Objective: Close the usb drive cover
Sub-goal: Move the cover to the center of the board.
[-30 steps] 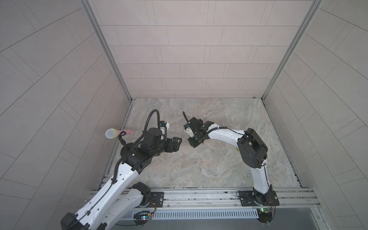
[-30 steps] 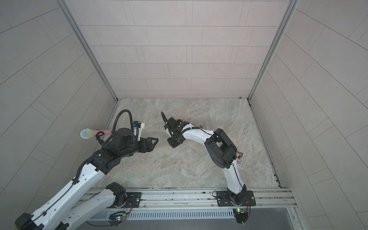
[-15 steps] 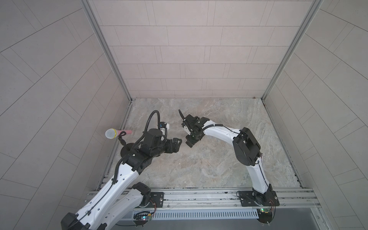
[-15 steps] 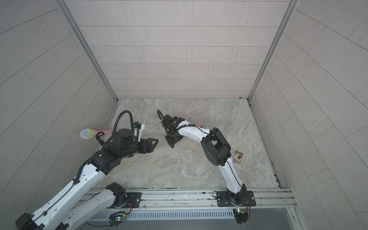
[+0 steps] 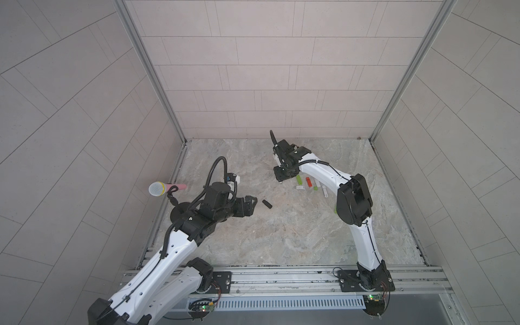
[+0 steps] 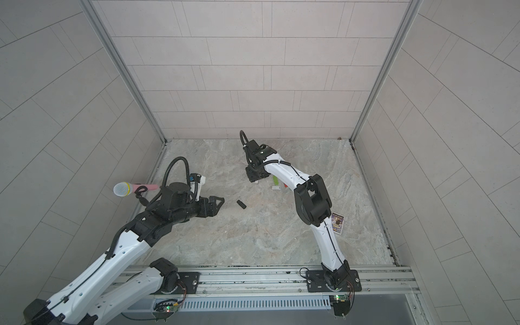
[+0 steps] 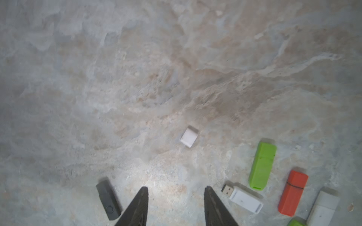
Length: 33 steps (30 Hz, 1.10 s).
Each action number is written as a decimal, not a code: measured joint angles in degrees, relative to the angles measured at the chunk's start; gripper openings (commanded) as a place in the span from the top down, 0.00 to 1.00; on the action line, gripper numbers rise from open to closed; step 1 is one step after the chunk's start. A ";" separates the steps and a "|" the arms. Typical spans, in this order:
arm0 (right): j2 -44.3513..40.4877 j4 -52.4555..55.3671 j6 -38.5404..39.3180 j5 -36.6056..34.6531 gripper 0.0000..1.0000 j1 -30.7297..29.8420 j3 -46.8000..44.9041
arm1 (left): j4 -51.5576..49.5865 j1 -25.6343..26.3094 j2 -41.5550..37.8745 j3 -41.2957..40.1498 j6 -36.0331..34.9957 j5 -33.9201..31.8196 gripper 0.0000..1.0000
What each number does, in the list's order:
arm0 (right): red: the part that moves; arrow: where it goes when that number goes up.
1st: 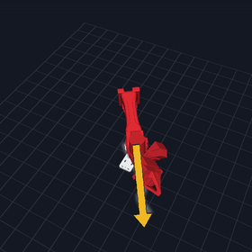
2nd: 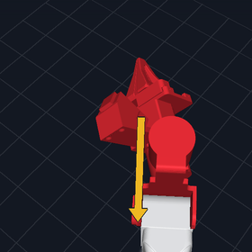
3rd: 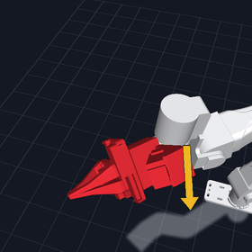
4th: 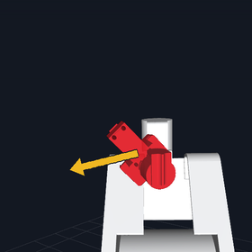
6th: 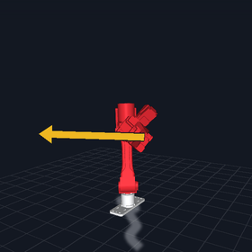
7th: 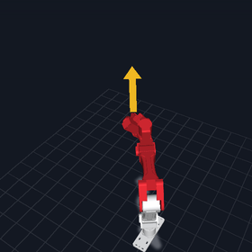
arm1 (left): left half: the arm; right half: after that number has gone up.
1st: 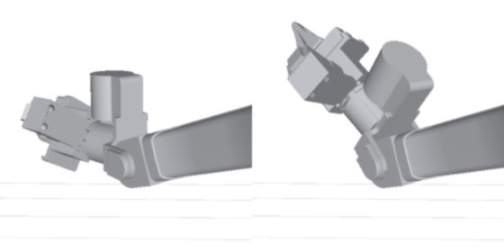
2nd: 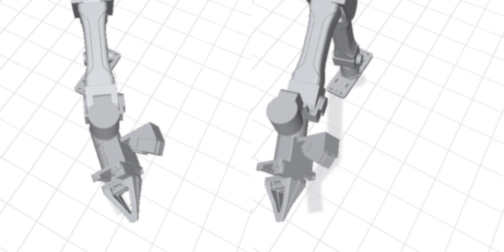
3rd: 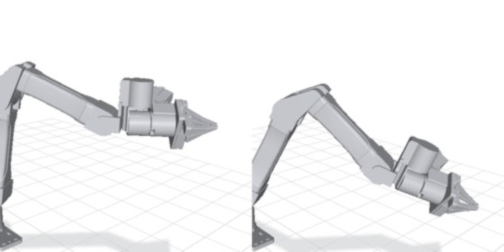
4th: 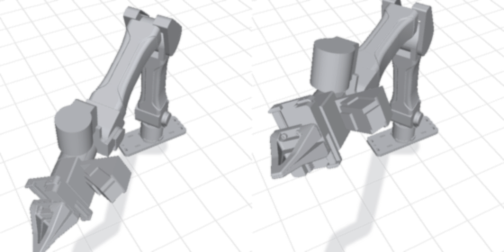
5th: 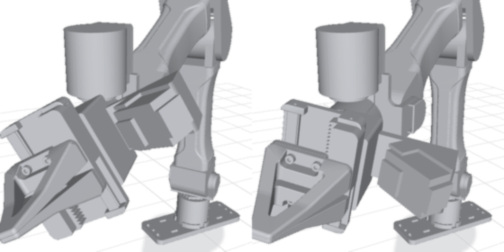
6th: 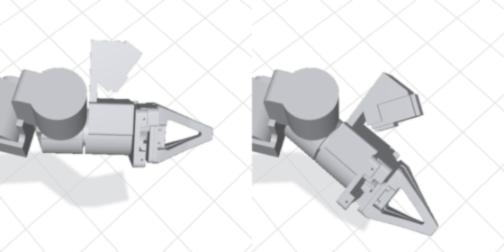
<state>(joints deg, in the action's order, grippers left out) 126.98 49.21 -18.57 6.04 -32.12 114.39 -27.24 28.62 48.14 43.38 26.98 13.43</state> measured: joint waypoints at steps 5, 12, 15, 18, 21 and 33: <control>8.09 2.75 -3.21 -0.07 0.52 0.74 8.46 | 0.70 -0.15 0.50 -0.55 0.02 0.02 0.10; 15.58 7.74 -5.40 -0.68 0.52 0.37 17.42 | 1.31 -0.26 2.34 -0.81 0.00 0.44 0.09; 15.91 8.50 -5.88 -2.19 0.52 0.28 18.40 | 1.49 -0.28 2.56 -0.94 0.00 0.50 0.09; 15.91 8.57 -5.95 -2.89 0.52 0.28 18.80 | 1.79 -0.44 2.69 -1.03 0.00 0.68 0.09; 16.02 8.59 -6.10 -3.08 0.53 0.35 18.80 | 2.05 -0.61 2.78 -1.05 0.00 0.76 0.09; 18.36 9.40 -6.54 -3.13 0.59 0.33 18.80 | 2.49 -0.90 3.54 -1.14 0.00 1.73 0.09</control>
<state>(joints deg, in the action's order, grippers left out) 145.34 58.61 -25.10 2.92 -31.79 133.19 -24.75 27.73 51.68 42.24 26.98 15.16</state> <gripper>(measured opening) 0.425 0.910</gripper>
